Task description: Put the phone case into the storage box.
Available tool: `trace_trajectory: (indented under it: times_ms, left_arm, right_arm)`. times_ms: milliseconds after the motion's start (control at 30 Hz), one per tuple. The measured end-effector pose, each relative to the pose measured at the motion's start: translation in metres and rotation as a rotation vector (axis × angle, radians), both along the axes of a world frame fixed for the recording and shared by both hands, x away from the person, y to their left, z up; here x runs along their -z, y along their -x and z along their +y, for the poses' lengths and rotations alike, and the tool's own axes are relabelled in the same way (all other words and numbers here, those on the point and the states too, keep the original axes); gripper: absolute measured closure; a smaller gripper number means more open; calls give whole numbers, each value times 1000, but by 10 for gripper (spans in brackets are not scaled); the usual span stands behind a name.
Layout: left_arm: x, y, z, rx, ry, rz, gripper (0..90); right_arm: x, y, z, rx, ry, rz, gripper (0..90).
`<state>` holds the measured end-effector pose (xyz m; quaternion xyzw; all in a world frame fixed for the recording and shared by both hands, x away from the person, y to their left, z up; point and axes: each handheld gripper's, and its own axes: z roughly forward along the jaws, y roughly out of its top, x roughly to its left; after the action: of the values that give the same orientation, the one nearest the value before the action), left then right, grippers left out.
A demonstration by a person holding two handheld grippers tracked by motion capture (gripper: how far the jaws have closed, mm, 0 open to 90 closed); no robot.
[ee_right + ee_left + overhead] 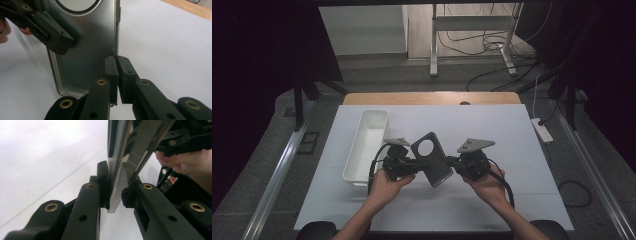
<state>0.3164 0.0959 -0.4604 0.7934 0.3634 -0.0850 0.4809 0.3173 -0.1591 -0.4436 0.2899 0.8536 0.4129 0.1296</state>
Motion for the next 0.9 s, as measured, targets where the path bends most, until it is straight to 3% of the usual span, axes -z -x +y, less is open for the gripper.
trace_trajectory:
  times_ms: [33,233,267,300,333,400,500,633,900]
  left_arm:
    - [0,0,0,0,0,0,791]
    - [-4,2,0,16,-107,-67,791]
    - [-4,2,0,18,-113,-70,791]
    - [-4,2,0,18,-113,-70,791]
    - [-6,2,2,29,-130,-78,790]
    - [-6,2,2,34,-133,-79,790]
    - [-8,2,3,61,-169,-92,790]
    - [-8,2,4,80,-176,-96,790]
    - [-12,3,6,131,-173,-125,790]
  right_arm:
    - [0,0,0,0,0,0,849]
    - [-3,-3,-10,-8,-55,45,584]
    - [-3,-4,-12,-17,-69,58,527]
    - [-3,-4,-12,-17,-69,58,527]
    - [-4,-5,-15,-41,-89,82,403]
    - [-4,-6,-16,-49,-98,93,354]
    - [-3,-6,-18,-52,-90,88,170]
    - [-2,-8,-18,-58,-101,116,111]
    - [-1,-8,-18,-84,-88,123,113]
